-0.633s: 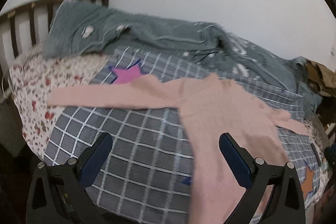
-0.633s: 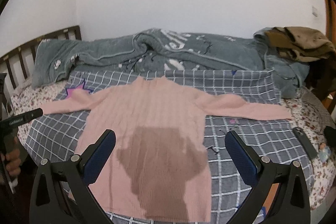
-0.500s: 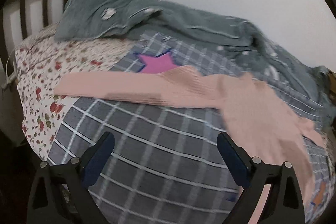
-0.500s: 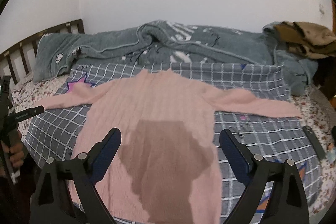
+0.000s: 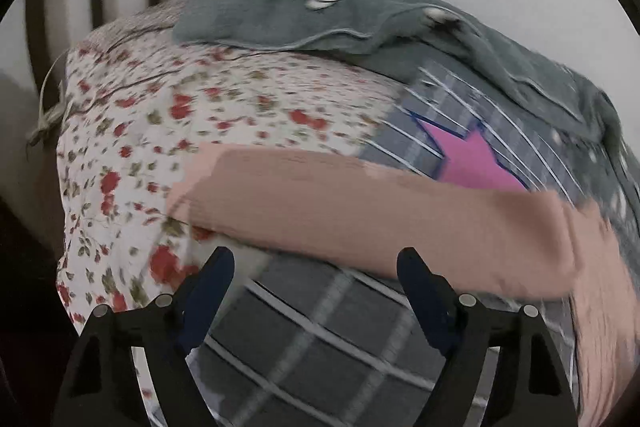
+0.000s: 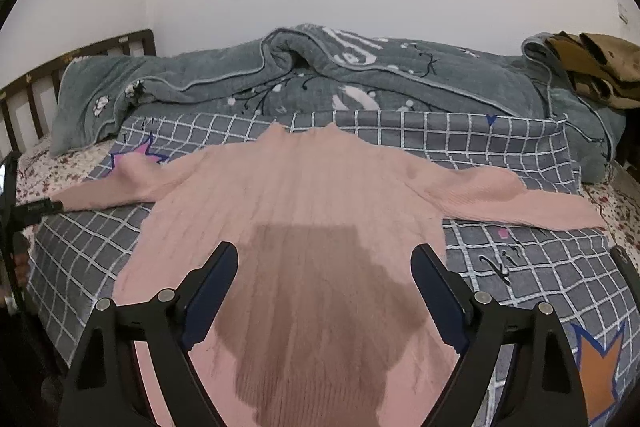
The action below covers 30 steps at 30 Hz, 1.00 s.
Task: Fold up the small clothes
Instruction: 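Grasp the sweater sleeve cuff with the left gripper while the right tool approaches the body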
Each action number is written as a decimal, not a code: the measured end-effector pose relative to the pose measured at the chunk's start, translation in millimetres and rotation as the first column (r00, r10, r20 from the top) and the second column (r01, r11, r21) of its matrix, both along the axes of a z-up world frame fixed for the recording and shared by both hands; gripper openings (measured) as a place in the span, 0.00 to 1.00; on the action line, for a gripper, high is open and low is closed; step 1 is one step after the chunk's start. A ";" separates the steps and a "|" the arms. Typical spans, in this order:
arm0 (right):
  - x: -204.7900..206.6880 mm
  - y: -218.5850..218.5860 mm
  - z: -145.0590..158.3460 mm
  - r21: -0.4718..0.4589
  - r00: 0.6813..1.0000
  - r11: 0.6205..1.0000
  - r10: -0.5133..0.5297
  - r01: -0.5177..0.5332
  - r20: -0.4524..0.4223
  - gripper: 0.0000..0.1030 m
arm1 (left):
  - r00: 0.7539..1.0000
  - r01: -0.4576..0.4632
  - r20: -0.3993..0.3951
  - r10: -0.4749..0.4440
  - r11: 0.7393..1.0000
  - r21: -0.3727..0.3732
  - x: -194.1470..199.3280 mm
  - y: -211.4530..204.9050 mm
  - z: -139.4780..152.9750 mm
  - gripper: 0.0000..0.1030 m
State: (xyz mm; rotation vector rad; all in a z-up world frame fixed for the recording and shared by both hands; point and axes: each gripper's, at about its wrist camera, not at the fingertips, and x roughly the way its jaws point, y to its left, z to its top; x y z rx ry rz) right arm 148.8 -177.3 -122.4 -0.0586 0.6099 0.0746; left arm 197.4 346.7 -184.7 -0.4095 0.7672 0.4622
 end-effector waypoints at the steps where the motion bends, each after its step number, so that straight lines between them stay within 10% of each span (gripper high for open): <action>1: 1.6 0.9 -2.1 -0.001 1.000 1.000 0.003 -0.003 -0.001 0.83 | 1.000 -0.003 -0.006 0.003 1.000 -0.022 2.3 5.9 -3.0 0.80; 8: 12.9 -0.8 -13.6 0.018 1.000 1.000 0.011 -0.011 -0.001 0.83 | 0.998 -0.065 -0.006 0.065 0.998 0.000 9.0 23.0 -16.0 0.70; 12: 22.6 -6.1 -15.1 0.031 1.000 0.999 0.028 -0.029 0.002 0.83 | 0.997 -0.066 -0.028 0.067 0.997 0.032 16.1 23.8 -11.4 0.07; 23: 37.4 -42.0 6.2 0.079 0.996 0.995 0.064 -0.069 0.056 0.83 | 0.994 0.070 0.062 -0.086 0.972 0.224 36.1 -71.5 82.5 0.07; 30: 25.4 -98.9 14.1 0.147 0.996 0.989 0.022 -0.035 0.090 0.83 | 0.948 0.276 0.093 -0.306 0.930 0.242 62.2 -189.2 122.6 0.06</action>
